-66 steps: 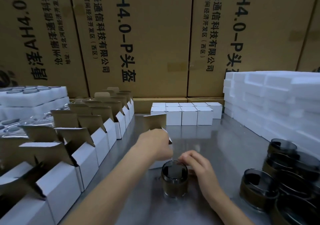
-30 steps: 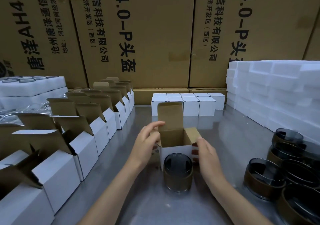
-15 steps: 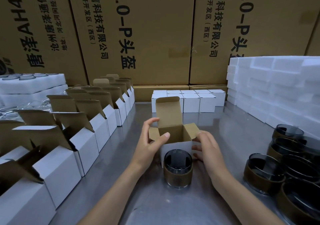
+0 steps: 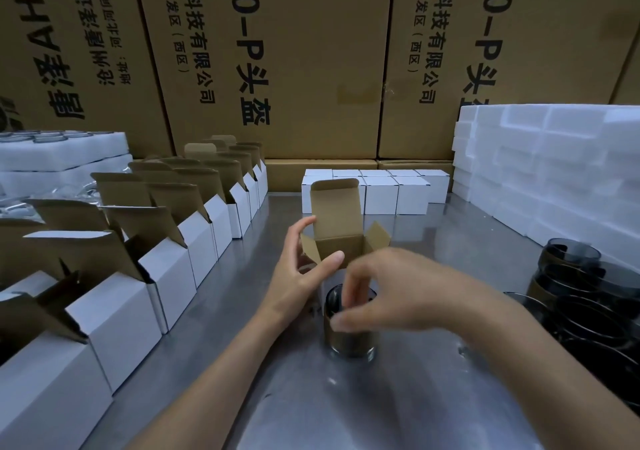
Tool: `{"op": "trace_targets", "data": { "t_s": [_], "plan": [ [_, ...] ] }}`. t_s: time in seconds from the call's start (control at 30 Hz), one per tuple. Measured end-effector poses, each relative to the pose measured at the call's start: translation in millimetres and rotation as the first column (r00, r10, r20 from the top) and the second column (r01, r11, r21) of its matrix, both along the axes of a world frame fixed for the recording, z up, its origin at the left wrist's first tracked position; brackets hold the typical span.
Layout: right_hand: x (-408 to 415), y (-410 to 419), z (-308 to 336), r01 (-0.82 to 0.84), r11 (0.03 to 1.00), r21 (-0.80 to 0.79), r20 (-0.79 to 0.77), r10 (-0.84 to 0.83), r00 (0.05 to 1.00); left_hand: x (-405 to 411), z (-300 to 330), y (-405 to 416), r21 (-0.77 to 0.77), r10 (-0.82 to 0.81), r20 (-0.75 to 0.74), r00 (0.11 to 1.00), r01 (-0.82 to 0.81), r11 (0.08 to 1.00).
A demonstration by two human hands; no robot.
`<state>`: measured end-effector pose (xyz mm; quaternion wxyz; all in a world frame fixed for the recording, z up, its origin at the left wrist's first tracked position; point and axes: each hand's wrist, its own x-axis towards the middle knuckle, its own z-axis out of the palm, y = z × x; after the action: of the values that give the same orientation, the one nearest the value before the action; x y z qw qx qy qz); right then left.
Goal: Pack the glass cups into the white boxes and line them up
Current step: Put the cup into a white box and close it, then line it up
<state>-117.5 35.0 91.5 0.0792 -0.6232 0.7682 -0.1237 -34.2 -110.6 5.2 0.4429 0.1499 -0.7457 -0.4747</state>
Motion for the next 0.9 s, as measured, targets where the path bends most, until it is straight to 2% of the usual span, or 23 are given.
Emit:
{"op": "trace_targets", "data": {
  "t_s": [0.07,0.13,0.23,0.33,0.4,0.47,0.53,0.77,0.9],
  "plan": [
    [5.7,1.6,-3.9,-0.023,0.992,0.125,-0.085,0.034,0.996,-1.3,-1.8,-0.9,0.017,-0.015,0.0,1.0,0.015,1.0],
    [5.9,-0.2,-7.1,-0.024,0.993,0.119,-0.129,0.039,0.991,-1.9,-3.4,-2.7,0.047,-0.027,-0.007,1.0,0.028,0.999],
    [-0.3,-0.4,-1.6,-0.051,0.996,0.071,-0.094,0.058,0.994,-2.4,-4.8,-4.8,0.064,-0.033,-0.014,0.999,0.033,0.997],
    [-11.5,4.7,13.0,-0.07,0.997,-0.04,0.006,0.07,0.998,-3.4,-6.5,-6.8,0.054,-0.035,-0.025,0.999,0.036,0.998],
    [-18.1,7.3,21.1,-0.058,0.976,-0.209,0.124,0.085,0.989,-4.5,-6.8,-9.3,0.066,-0.061,-0.028,0.998,0.063,0.996],
    [-24.0,5.7,22.0,-0.013,0.912,-0.411,0.187,0.098,0.977,-5.5,-6.1,-10.3,0.089,-0.081,-0.026,0.996,0.083,0.993],
    [-27.5,0.4,16.0,0.046,0.842,-0.537,0.198,0.073,0.977,-6.3,-6.5,-9.4,0.1,-0.104,-0.015,0.994,0.105,0.989],
    [-37.4,-20.0,-26.8,0.174,0.772,-0.611,0.088,-0.152,0.985,-4.2,-7.3,-8.1,0.048,-0.116,0.054,0.992,0.113,0.992],
    [-44.2,-21.7,-33.7,0.149,0.774,-0.616,-0.012,-0.198,0.98,-4.0,-6.2,-4.9,0.059,-0.119,0.082,0.989,0.115,0.992]
  ]
}}
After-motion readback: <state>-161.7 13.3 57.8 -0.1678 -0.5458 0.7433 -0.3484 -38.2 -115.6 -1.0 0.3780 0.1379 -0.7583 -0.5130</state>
